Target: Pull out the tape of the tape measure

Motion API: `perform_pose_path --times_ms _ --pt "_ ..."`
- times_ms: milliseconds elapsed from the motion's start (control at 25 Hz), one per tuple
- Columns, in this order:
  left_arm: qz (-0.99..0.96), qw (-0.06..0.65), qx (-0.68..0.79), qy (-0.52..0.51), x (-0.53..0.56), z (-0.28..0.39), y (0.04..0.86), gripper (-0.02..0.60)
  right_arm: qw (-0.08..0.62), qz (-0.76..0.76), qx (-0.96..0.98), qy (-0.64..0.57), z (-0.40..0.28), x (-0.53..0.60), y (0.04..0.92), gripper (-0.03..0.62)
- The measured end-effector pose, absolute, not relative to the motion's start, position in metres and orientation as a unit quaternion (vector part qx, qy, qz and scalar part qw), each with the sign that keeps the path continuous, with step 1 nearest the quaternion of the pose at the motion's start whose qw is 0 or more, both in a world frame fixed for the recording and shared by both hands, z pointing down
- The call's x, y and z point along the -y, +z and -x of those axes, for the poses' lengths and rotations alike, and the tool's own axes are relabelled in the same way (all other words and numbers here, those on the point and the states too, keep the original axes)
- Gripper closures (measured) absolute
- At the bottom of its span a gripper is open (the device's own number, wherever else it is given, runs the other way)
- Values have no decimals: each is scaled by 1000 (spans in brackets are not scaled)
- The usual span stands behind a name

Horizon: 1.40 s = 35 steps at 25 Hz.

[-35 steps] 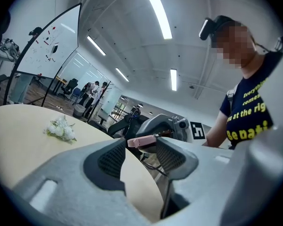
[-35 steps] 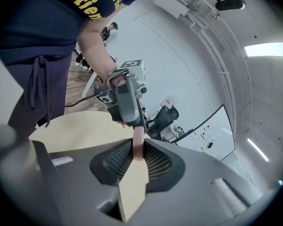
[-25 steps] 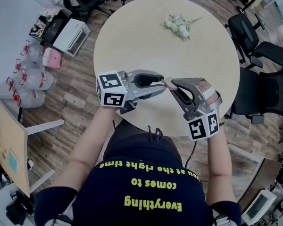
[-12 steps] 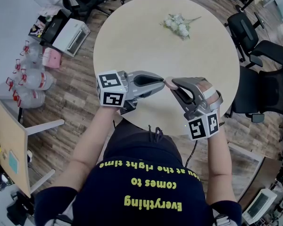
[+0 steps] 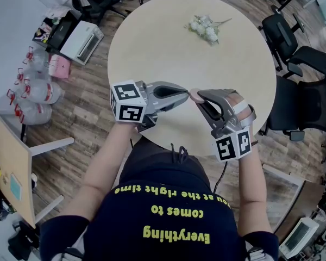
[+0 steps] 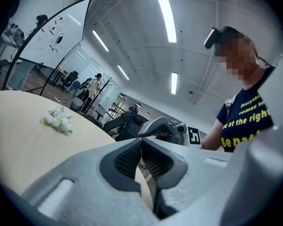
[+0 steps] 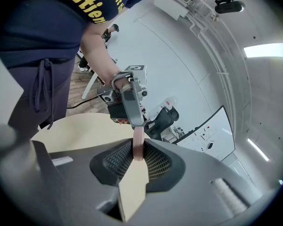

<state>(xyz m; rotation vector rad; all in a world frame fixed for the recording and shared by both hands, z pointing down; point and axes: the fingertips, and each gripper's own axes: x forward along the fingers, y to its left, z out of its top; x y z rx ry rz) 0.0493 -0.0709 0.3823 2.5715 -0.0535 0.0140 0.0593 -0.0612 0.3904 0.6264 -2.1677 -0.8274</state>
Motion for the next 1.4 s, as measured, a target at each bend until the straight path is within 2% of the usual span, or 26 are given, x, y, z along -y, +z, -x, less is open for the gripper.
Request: perform_pose_path --times_ms 1400 --pt "-957 280 68 34 89 -25 393 575 392 -274 826 -297 -97 67 397 511"
